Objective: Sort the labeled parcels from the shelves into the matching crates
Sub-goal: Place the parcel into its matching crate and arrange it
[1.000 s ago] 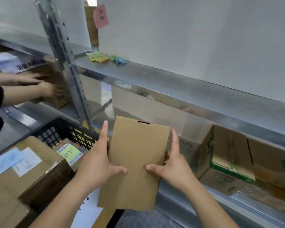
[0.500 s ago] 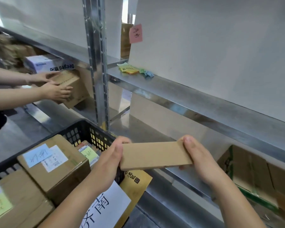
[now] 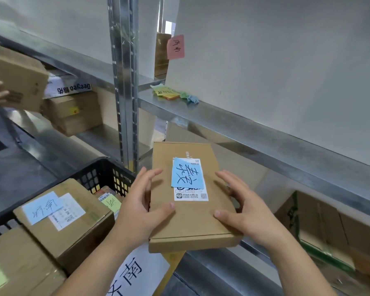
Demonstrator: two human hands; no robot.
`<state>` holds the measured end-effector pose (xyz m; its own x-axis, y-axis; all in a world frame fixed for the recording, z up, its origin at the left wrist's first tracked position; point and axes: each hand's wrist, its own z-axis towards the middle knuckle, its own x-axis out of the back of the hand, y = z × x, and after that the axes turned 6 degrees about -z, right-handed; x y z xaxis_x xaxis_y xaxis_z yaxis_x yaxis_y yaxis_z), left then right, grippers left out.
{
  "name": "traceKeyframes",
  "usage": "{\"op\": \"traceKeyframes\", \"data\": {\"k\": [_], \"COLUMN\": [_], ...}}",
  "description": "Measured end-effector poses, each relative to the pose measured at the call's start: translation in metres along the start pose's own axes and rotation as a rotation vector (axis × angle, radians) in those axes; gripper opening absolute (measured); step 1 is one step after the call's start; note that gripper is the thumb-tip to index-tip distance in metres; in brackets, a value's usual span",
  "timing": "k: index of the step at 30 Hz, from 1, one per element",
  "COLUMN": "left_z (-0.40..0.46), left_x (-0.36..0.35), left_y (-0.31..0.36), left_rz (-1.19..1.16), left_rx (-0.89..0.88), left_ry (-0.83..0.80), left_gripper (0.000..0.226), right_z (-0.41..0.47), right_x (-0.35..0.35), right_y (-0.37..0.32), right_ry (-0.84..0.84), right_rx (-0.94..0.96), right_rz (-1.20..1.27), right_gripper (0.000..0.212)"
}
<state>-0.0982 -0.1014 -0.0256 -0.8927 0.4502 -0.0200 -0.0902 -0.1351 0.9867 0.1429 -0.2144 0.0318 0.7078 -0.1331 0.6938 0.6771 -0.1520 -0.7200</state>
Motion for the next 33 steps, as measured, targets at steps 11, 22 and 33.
{"op": "traceKeyframes", "data": {"k": [11, 22, 33], "left_z": [-0.009, -0.027, -0.076], "left_x": [0.041, 0.065, 0.076], "left_y": [-0.002, -0.014, -0.006], "left_rz": [0.266, 0.453, 0.608], "left_rx": [0.016, 0.114, 0.268], "left_ry": [0.013, 0.054, 0.458], "left_gripper": [0.1, 0.096, 0.099], "right_z": [0.038, 0.087, 0.139], "right_x": [-0.047, -0.072, -0.127], "right_y": [-0.013, -0.023, -0.046], "right_ry": [-0.043, -0.171, -0.398], "right_rx": [0.104, 0.172, 0.476], "right_rz": [-0.029, -0.035, -0.142], "right_gripper": [0.093, 0.092, 0.095]}}
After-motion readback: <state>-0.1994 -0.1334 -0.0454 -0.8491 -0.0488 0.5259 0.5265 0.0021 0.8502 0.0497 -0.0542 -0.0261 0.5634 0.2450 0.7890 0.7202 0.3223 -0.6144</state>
